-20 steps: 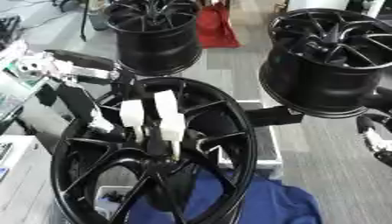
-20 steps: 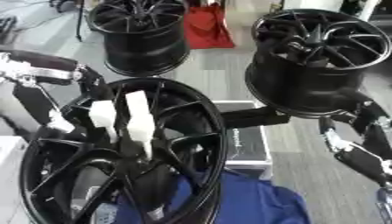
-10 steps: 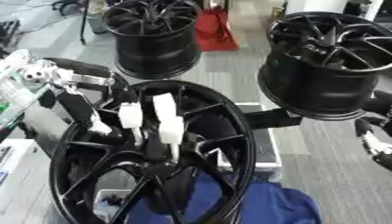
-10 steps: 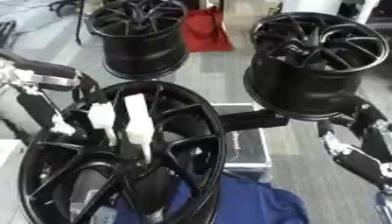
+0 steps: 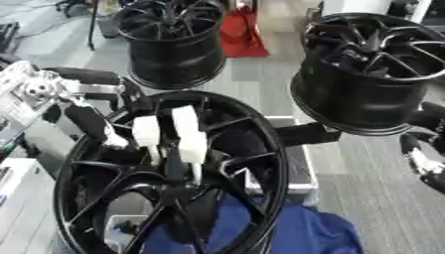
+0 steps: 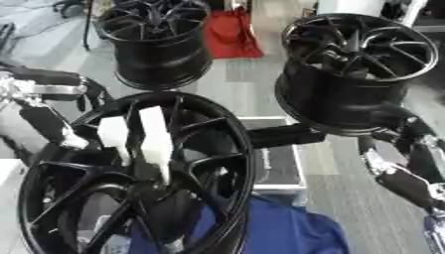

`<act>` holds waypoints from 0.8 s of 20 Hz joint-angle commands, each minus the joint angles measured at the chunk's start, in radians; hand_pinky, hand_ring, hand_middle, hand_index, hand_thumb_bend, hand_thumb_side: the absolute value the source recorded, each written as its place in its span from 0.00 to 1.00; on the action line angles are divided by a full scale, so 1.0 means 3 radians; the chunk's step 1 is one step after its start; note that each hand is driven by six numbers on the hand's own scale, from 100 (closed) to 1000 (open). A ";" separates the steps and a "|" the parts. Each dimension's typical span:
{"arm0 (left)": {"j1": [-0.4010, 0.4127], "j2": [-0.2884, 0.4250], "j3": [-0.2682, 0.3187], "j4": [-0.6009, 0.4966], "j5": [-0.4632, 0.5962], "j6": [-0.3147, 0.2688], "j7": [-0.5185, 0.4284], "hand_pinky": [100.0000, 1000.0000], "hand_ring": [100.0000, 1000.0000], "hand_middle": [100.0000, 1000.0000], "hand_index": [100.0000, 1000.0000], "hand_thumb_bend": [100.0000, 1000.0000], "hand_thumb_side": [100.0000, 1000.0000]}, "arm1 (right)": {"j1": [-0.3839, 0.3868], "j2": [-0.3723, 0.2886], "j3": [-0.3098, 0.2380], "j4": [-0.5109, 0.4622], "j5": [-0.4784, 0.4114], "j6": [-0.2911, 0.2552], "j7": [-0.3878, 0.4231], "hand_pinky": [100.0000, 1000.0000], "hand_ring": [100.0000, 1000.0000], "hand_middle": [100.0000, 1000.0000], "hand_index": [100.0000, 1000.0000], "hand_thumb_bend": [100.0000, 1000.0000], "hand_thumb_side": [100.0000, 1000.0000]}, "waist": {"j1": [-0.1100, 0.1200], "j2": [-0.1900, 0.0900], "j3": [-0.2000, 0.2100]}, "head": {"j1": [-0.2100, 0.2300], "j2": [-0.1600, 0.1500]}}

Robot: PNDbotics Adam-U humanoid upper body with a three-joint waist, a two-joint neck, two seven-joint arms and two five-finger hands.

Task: Pull the pin out of the wheel hub.

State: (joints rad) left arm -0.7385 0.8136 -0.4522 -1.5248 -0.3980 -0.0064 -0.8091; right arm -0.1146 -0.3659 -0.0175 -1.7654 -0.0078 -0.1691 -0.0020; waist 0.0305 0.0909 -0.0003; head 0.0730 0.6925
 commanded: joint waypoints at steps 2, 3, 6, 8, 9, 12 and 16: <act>-0.0032 0.0027 -0.0006 0.0028 -0.0020 -0.0011 -0.0056 0.61 0.69 0.74 0.84 0.38 0.28 | -0.0037 -0.0079 -0.0011 -0.0027 -0.0010 -0.0004 -0.0008 0.75 0.83 0.76 0.88 0.17 0.15 | -0.0003 -0.0038 -0.0007 | -0.0004 -0.0048; -0.0030 0.0018 -0.0014 0.0040 -0.0022 -0.0010 -0.0057 0.61 0.69 0.74 0.84 0.38 0.28 | -0.0038 -0.0076 -0.0011 -0.0027 -0.0010 -0.0004 -0.0007 0.75 0.83 0.76 0.88 0.17 0.15 | -0.0003 -0.0039 -0.0008 | -0.0004 -0.0051; -0.0029 -0.0021 -0.0042 0.0076 -0.0034 -0.0004 -0.0061 0.59 0.67 0.72 0.83 0.37 0.27 | -0.0041 -0.0073 -0.0007 -0.0027 -0.0010 -0.0004 -0.0004 0.75 0.83 0.76 0.88 0.17 0.15 | -0.0005 -0.0041 -0.0013 | -0.0002 -0.0060; -0.0030 -0.0047 -0.0057 0.0101 -0.0063 -0.0002 -0.0061 0.58 0.66 0.71 0.82 0.37 0.27 | -0.0041 -0.0072 -0.0007 -0.0025 -0.0010 -0.0003 -0.0005 0.75 0.83 0.76 0.88 0.17 0.15 | -0.0006 -0.0043 -0.0016 | -0.0002 -0.0064; -0.0029 -0.0057 -0.0060 0.0114 -0.0087 -0.0002 -0.0054 0.58 0.66 0.71 0.82 0.38 0.27 | -0.0041 -0.0072 -0.0007 -0.0024 -0.0010 -0.0003 -0.0005 0.75 0.83 0.76 0.88 0.17 0.15 | -0.0006 -0.0043 -0.0017 | -0.0004 -0.0065; -0.0031 -0.0084 -0.0052 0.0162 -0.0170 0.0006 0.0009 0.60 0.69 0.74 0.84 0.42 0.29 | -0.0041 -0.0070 -0.0005 -0.0021 -0.0011 -0.0002 -0.0003 0.75 0.83 0.76 0.88 0.17 0.15 | -0.0006 -0.0043 -0.0022 | -0.0005 -0.0067; -0.0032 -0.0095 -0.0032 0.0197 -0.0256 0.0029 0.0149 0.56 0.65 0.70 0.81 0.34 0.24 | -0.0042 -0.0074 -0.0007 -0.0020 -0.0012 -0.0003 -0.0005 0.75 0.83 0.76 0.88 0.17 0.15 | -0.0004 -0.0044 -0.0023 | -0.0006 -0.0066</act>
State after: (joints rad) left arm -0.7347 0.7710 -0.4765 -1.4640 -0.4659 0.0005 -0.7785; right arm -0.1148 -0.3659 -0.0175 -1.7601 -0.0078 -0.1690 -0.0021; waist 0.0298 0.0878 -0.0066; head 0.0719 0.6839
